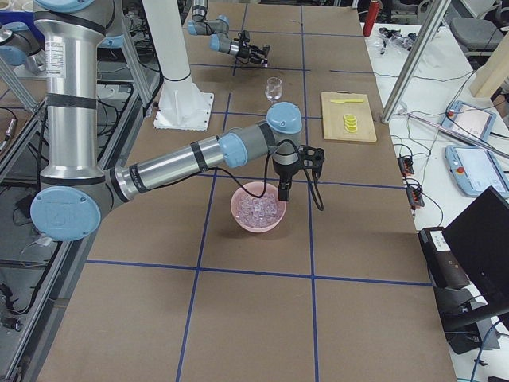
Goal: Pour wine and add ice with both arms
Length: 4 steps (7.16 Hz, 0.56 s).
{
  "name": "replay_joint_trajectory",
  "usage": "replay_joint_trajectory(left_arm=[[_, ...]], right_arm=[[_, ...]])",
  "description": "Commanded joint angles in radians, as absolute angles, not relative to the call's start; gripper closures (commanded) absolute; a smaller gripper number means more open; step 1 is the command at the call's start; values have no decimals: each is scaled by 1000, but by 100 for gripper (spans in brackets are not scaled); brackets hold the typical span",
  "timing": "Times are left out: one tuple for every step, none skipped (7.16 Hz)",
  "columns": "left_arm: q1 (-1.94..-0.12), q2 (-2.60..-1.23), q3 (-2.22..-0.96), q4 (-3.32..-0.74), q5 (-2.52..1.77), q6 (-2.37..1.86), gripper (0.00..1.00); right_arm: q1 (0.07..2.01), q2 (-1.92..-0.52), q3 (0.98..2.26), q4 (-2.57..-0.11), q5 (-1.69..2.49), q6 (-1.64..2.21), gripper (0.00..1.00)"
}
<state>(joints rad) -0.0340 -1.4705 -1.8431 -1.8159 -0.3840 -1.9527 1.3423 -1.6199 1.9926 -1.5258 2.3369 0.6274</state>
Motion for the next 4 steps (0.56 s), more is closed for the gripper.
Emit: replay_joint_trajectory(left_arm=[[-46,-1468,-1842,-1816,-383,-1953,19],[-57,-1468,-1842,-1816,-383,-1953,25],[-57,-1468,-1841,-1816,-383,-1953,28],[-57,-1474,-1836,-1816,-383,-1953,28]], right_arm=[[1342,-1620,1993,-1525,2336,627,0],[1342,-1620,1993,-1525,2338,627,0],[1342,-1620,1994,-1525,2338,627,0],[1344,-1621,1996,-1525,2338,627,0]])
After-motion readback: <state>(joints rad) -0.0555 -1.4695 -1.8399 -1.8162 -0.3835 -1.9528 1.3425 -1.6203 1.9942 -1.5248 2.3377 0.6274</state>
